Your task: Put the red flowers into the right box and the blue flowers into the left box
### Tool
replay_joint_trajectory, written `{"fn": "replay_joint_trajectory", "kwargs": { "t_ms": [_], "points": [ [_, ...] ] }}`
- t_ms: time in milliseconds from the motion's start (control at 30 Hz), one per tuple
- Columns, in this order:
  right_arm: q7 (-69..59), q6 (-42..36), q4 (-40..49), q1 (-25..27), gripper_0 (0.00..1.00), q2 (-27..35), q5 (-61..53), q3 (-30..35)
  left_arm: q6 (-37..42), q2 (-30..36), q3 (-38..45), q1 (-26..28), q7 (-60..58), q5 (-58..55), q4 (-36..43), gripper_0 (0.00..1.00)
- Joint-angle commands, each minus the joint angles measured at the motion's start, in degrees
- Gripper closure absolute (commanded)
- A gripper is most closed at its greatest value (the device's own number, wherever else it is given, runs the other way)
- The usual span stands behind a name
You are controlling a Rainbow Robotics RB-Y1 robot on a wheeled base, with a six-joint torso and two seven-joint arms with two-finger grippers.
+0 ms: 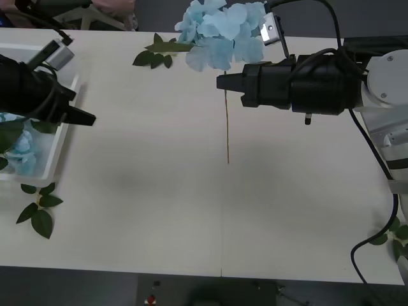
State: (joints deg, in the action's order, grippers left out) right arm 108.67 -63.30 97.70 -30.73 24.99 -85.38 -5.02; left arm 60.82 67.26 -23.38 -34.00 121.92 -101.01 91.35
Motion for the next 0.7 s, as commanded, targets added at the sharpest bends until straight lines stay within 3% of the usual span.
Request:
{"fn": "replay_joint_trajectory", "kwargs": {
  "t_ms": [33,400,700],
  "points": [
    [1.72,0.11,2.32,-0.65,1.0,0.94,-1.02,0.01,-1.58,-6.35,-0.97,3.85,3.85,-8.41,0.4,0.0],
    [1.46,0.11,2.32,-0.65,1.0,0.94,-1.19,0.1,-1.49,-24.64,-1.58,7.1,9.12,-15.0,0.67,0.0],
    [1.02,-0.07,2.32,-0.65,1.0,0.85,-1.72,0.01,-10.1,-37.12,-1.76,6.31,9.12,-6.21,0.58,0.0]
  ]
}}
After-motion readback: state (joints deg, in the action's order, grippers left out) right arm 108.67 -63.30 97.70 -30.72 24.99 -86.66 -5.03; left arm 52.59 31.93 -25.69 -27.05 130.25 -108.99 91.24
